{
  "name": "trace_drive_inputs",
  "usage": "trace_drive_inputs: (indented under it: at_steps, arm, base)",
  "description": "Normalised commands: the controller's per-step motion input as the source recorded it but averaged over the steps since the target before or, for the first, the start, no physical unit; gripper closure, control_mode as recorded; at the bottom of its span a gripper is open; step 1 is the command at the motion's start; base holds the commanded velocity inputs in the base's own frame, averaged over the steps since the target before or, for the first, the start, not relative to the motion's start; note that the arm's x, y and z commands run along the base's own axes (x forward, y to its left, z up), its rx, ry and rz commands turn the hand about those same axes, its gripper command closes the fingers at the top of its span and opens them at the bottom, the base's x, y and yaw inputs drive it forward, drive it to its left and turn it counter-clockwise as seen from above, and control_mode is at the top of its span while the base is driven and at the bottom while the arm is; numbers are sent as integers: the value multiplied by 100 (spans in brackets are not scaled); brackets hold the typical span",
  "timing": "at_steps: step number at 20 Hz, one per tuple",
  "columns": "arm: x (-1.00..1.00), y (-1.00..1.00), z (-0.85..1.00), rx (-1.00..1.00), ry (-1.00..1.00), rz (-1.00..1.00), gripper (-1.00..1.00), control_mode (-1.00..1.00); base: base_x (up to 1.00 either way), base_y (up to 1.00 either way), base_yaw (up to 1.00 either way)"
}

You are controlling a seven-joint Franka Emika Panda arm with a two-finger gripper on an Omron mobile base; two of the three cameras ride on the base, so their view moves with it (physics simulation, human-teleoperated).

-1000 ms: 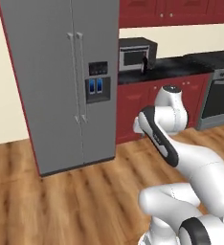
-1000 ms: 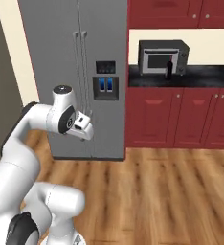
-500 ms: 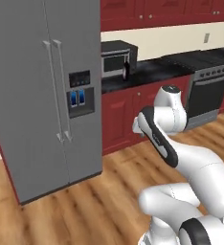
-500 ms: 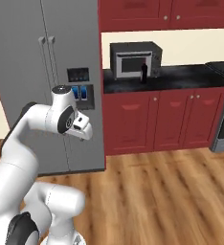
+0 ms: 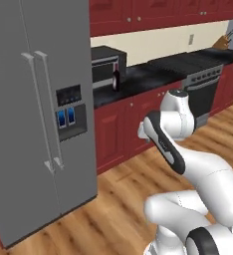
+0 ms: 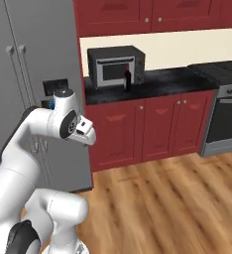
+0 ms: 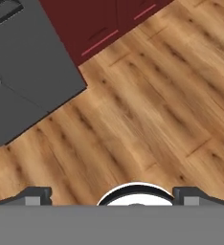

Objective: There is a wine glass and glass cup on the dining counter. Place the wine bottle next to the wine glass and the juice bottle next to the glass cup.

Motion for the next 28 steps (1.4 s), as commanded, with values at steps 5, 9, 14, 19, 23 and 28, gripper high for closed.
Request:
trace_drive_inputs:
  at_steps: [5,9,14,19,23,28]
  arm:
    - [0,0,0,0,0,0,-100,100]
    - [0,0,0,0,0,0,-100,100]
    - [0,0,0,0,0,0,-100,100]
    - [0,0,0,0,0,0,-100,100]
    - [0,0,0,0,0,0,-100,100]
    - [0,0,0,0,0,0,-100,100]
  base:
    - [72,0,-20]
    - [90,-10,4]
    - [88,-13,9]
    - [78,-26,0]
    - [84,-27,3]
    - [75,-21,22]
